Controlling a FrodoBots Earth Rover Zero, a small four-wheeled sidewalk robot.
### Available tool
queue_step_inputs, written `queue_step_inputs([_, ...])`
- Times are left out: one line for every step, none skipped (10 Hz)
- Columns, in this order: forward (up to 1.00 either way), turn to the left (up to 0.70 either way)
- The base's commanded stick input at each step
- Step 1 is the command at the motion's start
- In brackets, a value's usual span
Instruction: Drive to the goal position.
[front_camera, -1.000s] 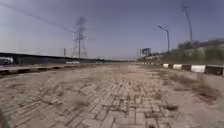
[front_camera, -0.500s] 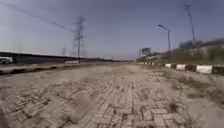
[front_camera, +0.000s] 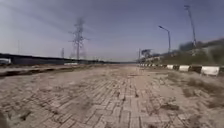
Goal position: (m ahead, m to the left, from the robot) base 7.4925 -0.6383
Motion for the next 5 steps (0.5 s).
queue_step_inputs([1.0, -0.04])
queue_step_inputs([1.0, -0.21])
queue_step_inputs([1.0, -0.4])
queue_step_inputs([1.0, -0.4])
queue_step_inputs([1.0, -0.4])
